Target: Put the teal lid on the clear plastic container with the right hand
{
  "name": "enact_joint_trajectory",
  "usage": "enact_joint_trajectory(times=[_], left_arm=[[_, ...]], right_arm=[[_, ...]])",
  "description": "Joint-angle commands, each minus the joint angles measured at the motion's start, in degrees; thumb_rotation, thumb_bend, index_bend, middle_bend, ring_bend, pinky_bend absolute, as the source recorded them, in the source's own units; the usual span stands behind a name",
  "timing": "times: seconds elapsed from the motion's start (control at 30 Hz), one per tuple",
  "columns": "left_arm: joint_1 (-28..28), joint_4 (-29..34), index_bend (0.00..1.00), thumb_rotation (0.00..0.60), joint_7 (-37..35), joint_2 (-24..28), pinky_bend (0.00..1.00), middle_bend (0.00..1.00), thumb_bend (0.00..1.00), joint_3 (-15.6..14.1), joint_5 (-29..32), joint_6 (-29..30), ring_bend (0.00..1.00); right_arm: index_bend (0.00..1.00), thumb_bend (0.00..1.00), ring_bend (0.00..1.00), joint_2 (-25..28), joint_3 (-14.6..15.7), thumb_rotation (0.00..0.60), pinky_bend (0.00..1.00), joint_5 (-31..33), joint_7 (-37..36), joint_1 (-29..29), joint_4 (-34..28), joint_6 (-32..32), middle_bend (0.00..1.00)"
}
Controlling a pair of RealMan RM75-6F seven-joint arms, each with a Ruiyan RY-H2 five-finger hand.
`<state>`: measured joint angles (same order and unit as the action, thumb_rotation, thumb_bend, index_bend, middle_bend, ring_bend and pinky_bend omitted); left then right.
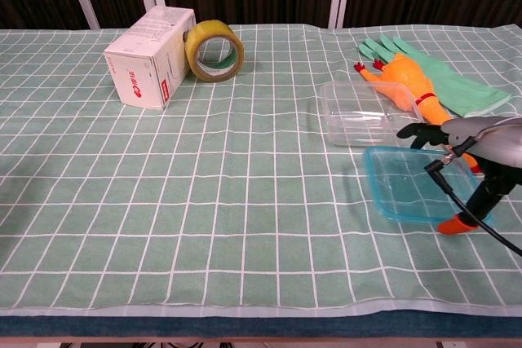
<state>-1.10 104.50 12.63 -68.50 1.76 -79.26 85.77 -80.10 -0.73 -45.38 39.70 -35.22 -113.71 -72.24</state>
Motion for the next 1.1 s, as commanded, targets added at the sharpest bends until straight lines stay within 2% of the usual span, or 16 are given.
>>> enact_joint_trajectory(times=[0.03, 0.17, 0.3, 0.4, 0.5, 0.77, 1.1], left_arm=[[0.01, -0.01, 0.18, 0.600, 0.06, -0.01, 0.00, 0.00, 0.74, -0.02, -0.03, 0.03, 0.00], [0.03, 0.02, 0.18, 0.600, 0.08, -0.06, 0.00, 0.00, 0.74, -0.01, -0.07, 0.11, 0.00], [0.03, 0.10, 0.18, 0.600, -0.05, -0.09, 0.00, 0.00, 0.74, 0.05, 0.05, 0.09, 0.00], [-0.12, 0.05, 0.18, 0.600, -0.19, -0.05, 0.00, 0.00, 0.74, 0.19, 0.43, -0.25, 0.00], [-0.29, 0.16, 0.18, 0.600, -0.28, -0.02, 0.00, 0.00, 0.74, 0.29, 0.97, -0.76, 0.00], [-0.72, 0.86, 0.18, 0.600, -0.28, 0.15, 0.00, 0.00, 0.74, 0.57, 2.34, -1.84, 0.00], [-0.95, 1.41, 0.18, 0.600, -0.46, 0.46, 0.00, 0.00, 0.74, 0.68, 3.39, -2.52, 0.00]], right_arm=[[0.00, 0.26, 0.12, 4.27, 0.25, 0.600, 0.00, -1.69, -0.34, 0.89, -5.08, -1.26, 0.47], [0.00, 0.26, 0.12, 9.89, -0.98, 0.600, 0.00, -2.48, -0.87, 0.89, -10.66, -1.84, 0.47], [0.00, 0.26, 0.12, 14.99, -3.70, 0.600, 0.00, -0.53, -0.08, -0.57, -14.42, -1.77, 0.47], [0.00, 0.26, 0.12, 19.73, -8.35, 0.600, 0.00, 6.28, 1.60, -4.65, -15.89, 0.51, 0.47], [0.00, 0.26, 0.12, 21.84, -11.02, 0.600, 0.00, 13.88, 3.79, -8.84, -15.66, 3.38, 0.47], [0.00, 0.26, 0.12, 21.34, -13.66, 0.600, 0.00, 28.61, 8.89, -18.74, -10.28, 8.72, 0.47], [0.00, 0.26, 0.12, 17.52, -13.66, 0.600, 0.00, 36.76, 10.13, -26.11, -0.04, 14.38, 0.47]])
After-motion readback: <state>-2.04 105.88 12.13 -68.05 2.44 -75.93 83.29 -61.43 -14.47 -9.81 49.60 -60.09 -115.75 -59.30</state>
